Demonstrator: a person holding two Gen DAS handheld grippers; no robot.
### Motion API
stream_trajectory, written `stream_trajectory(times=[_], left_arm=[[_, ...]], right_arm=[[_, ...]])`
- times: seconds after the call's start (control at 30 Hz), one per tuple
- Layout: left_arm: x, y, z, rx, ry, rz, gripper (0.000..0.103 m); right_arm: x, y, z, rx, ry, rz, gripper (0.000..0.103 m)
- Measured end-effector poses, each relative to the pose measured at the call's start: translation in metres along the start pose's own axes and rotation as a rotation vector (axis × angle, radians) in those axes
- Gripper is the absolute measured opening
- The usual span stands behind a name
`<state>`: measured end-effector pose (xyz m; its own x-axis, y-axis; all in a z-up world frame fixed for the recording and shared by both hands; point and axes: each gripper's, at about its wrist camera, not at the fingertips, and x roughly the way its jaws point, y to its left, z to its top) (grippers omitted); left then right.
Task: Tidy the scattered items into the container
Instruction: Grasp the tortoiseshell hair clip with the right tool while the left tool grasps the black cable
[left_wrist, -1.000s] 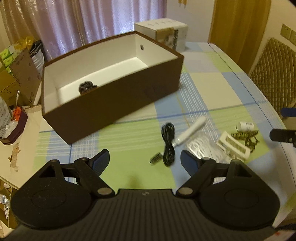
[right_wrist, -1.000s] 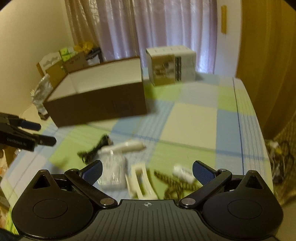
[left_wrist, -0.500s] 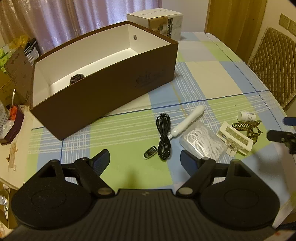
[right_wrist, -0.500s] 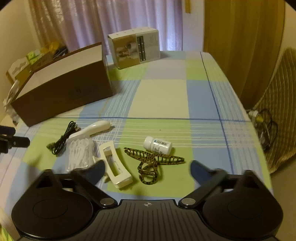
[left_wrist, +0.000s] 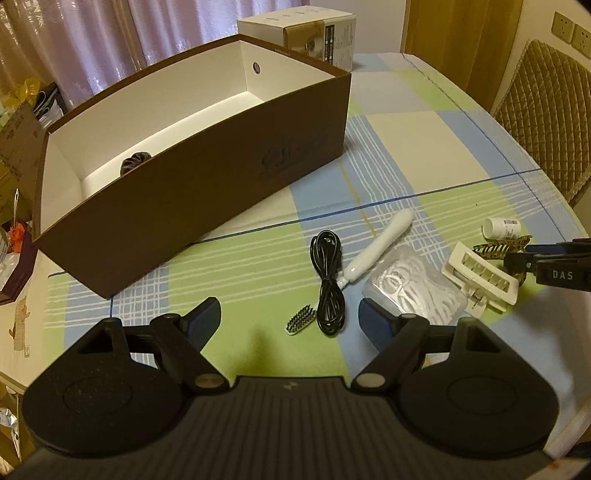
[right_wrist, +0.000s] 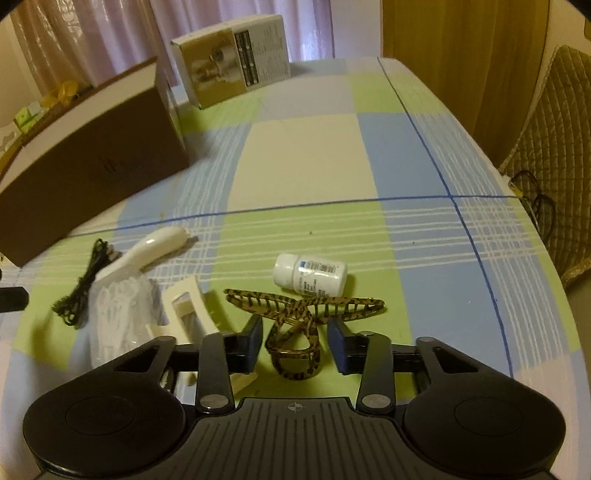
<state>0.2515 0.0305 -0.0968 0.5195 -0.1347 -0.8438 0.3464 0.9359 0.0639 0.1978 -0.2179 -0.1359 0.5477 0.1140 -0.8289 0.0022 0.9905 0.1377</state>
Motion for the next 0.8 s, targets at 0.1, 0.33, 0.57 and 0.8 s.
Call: stream_trajectory(times=[0.1,0.33,0.57,0.8], left_arm=[[0.008,0.000,0.002,0.014,0.009,-0.009,0.077],[0.033,-0.001,0.014,0.066,0.027,-0.048,0.066],[0.058,-0.004,0.024,0.119,0.064,-0.110,0.045],[0.079,0.001,0.030,0.096,0.102,-0.146,0.028]], right_arm=[[0.001,-0.002,-0.001,-0.024,0.008,-0.007,0.028],[-0.007,-0.030,-0.003,0.011,0.021,-0.044,0.027],[-0.018,-0.055,-0.008,0.082,0.017,-0.086,0.028],[-0.018,-0.057,-0.010,0.086,0.015,-0.107,0.028]])
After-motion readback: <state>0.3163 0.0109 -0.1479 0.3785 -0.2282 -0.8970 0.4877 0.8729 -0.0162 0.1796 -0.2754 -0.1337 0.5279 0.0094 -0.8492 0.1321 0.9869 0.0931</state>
